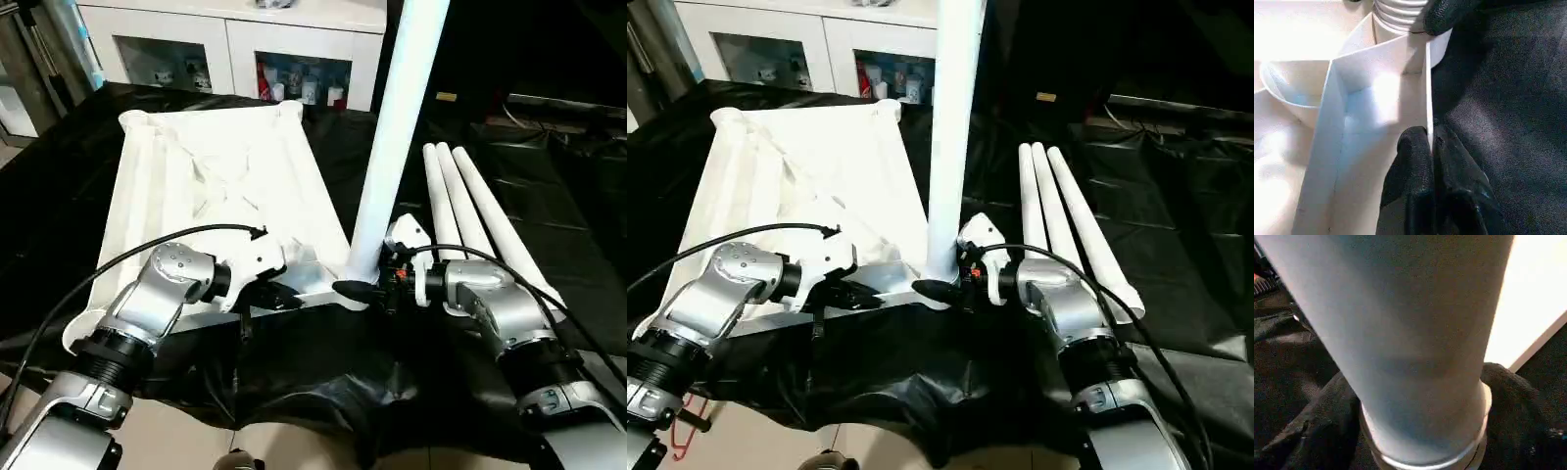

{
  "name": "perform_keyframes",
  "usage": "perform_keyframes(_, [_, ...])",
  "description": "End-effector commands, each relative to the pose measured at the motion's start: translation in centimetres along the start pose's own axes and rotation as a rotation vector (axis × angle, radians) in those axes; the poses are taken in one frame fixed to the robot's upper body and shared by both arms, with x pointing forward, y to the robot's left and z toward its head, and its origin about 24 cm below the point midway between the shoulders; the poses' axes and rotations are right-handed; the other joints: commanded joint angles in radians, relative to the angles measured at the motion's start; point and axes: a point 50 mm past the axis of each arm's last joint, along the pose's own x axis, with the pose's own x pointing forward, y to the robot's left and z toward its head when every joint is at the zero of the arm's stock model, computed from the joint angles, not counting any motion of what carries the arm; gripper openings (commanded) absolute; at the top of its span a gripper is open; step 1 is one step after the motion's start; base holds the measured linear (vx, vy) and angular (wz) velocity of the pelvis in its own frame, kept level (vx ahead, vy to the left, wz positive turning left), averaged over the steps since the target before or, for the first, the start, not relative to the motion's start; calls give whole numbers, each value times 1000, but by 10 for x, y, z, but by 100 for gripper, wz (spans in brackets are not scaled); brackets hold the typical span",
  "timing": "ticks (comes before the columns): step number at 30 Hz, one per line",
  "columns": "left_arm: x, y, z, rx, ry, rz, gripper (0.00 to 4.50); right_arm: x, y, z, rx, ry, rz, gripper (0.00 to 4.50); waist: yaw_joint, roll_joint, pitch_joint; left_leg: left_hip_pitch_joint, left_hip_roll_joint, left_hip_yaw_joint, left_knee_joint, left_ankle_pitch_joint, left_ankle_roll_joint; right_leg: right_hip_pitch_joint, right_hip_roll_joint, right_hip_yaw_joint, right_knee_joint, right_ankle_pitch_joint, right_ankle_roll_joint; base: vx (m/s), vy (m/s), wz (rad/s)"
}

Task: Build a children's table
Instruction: Rotate leg to tighten

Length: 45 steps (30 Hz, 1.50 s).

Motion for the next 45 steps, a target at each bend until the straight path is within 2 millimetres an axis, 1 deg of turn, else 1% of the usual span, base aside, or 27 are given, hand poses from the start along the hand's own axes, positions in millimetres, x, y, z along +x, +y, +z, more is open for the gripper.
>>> perform_keyframes(1, [10,-7,10,42,-30,-74,0,6,3,1,-1,-17,-24,325,-1,16,-77,24,47,-14,-66,-103,30,48,-82,41,-51,112,-289,0,0,0])
perform_keyframes(2, [11,-7,9,36,-31,-65,0,8,2,-1,9,-23,-42,303,-1,16,-77,24,46,-14,-67,-108,26,47,-82,41,-52,102,-288,0,0,0])
perform_keyframes(4, [12,-6,9,23,-34,-51,0,11,1,-3,28,-34,-83,303,-4,16,-75,25,46,-14,-69,-125,18,46,-82,42,-54,78,-286,0,0,0])
perform_keyframes(7, [16,0,10,-16,-48,25,0,21,-5,-11,105,-48,-238,284,-10,16,-72,26,45,-15,-73,-155,-3,44,-85,45,-59,26,-280,0,0,0])
perform_keyframes(9, [22,7,13,-49,-59,108,0,29,-8,-15,153,-45,-343,282,-19,16,-66,29,43,-16,-78,-198,-31,43,-85,46,-68,-54,-272,0,0,0])
perform_keyframes(10, [25,11,16,-68,-66,150,0,34,-9,-17,182,-43,-382,281,-24,13,-64,31,43,-18,-81,-225,-40,43,-85,45,-73,-100,-263,0,0,0])
perform_keyframes(14, [46,26,32,-175,-105,335,0,59,-8,-15,275,-26,-550,280,-29,12,-64,38,39,-15,-79,-244,-53,36,-86,49,-82,-171,-247,0,0,0])
perform_keyframes(16, [49,27,35,-186,-111,361,0,64,-7,-13,288,-25,-570,280,-24,8,-64,35,40,-16,-79,-231,-44,38,-88,50,-86,-174,-234,0,0,0])
perform_keyframes(18, [57,27,42,-193,-127,379,0,72,-4,-9,298,-23,-588,280,-22,10,-67,31,39,-16,-78,-202,-31,39,-86,49,-82,-138,-227,0,0,0])
perform_keyframes(19, [64,24,49,-161,-139,372,0,80,-1,-4,302,-33,-576,280,-20,6,-68,29,39,-15,-78,-194,-26,41,-86,48,-81,-125,-228,0,0,0])
perform_keyframes(22, [68,20,55,-107,-153,348,0,84,1,1,319,-57,-561,280,-17,9,-70,24,39,-15,-77,-165,-4,44,-87,47,-77,-83,-226,0,0,0])
perform_keyframes(23, [69,18,55,-98,-157,333,0,85,0,2,335,-68,-568,335,-16,9,-70,25,41,-15,-77,-165,0,42,-87,47,-76,-76,-228,0,0,0])
perform_keyframes(25, [69,17,54,-90,-161,319,0,85,-1,3,346,-77,-569,335,-17,8,-68,25,40,-15,-78,-174,2,42,-87,46,-78,-90,-229,0,0,0])
perform_keyframes(27, [67,15,52,-75,-160,303,0,84,-2,4,343,-81,-563,367,-19,8,-67,27,42,-15,-81,-191,-1,40,-87,47,-81,-117,-226,0,0,0])
perform_keyframes(30, [64,13,48,-56,-157,275,0,82,-4,6,305,-82,-545,385,-22,9,-66,27,43,-15,-82,-204,-4,38,-88,47,-81,-129,-225,0,0,0])
perform_keyframes(31, [61,11,44,-45,-154,251,0,79,-6,8,228,-70,-530,385,-23,7,-66,25,43,-15,-82,-203,-3,39,-88,47,-81,-127,-226,0,0,0])
perform_keyframes(32, [61,11,44,-45,-154,251,0,79,-6,8,228,-70,-530,385,-27,6,-67,21,41,-16,-82,-193,0,41,-89,47,-80,-118,-227,0,0,0])
perform_keyframes(33, [57,9,40,-34,-149,229,0,74,-8,8,141,-55,-522,385,-26,8,-69,20,42,-17,-81,-175,2,42,-89,45,-77,-102,-228,0,0,0])
perform_keyframes(34, [56,9,38,-27,-148,222,0,71,-10,8,132,-59,-524,385,-29,3,-69,19,42,-15,-80,-168,8,43,-88,45,-78,-90,-229,0,0,0])
perform_keyframes(35, [54,8,36,-29,-146,214,0,67,-12,8,125,-76,-508,385,-28,5,-69,20,42,-13,-77,-152,22,43,-89,48,-75,-60,-236,0,0,0])
perform_keyframes(38, [50,6,33,-23,-155,189,0,57,-14,9,96,-102,-449,385,-27,4,-70,19,43,-13,-76,-136,37,45,-86,46,-71,-28,-242,0,0,0])
perform_keyframes(40, [46,3,28,-18,-156,150,0,45,-13,7,42,-100,-345,385,-24,7,-70,20,45,-13,-75,-133,53,46,-85,45,-70,-7,-246,0,0,0])
perform_keyframes(41, [45,1,27,-14,-159,133,0,41,-12,6,27,-96,-316,385,-23,4,-71,19,45,-12,-74,-124,62,47,-84,46,-68,16,-248,0,0,0])
perform_keyframes(42, [43,0,25,-13,-155,118,0,37,-12,5,14,-92,-288,385,-21,7,-72,20,46,-12,-74,-119,64,46,-85,46,-66,24,-252,0,0,0])
perform_keyframes(43, [41,-2,24,-5,-152,103,0,32,-11,4,-5,-86,-259,385,-21,4,-71,18,45,-12,-74,-113,68,48,-82,44,-67,28,-253,0,0,0])
perform_keyframes(44, [39,-3,22,13,-153,87,0,27,-10,3,-26,-81,-225,385,-22,7,-70,19,46,-11,-74,-119,69,44,-85,45,-68,19,-259,0,0,0])
perform_keyframes(45, [37,-4,21,27,-151,75,0,22,-9,1,-35,-74,-192,385,-20,5,-69,18,45,-12,-74,-124,69,48,-84,44,-70,8,-255,0,0,0])
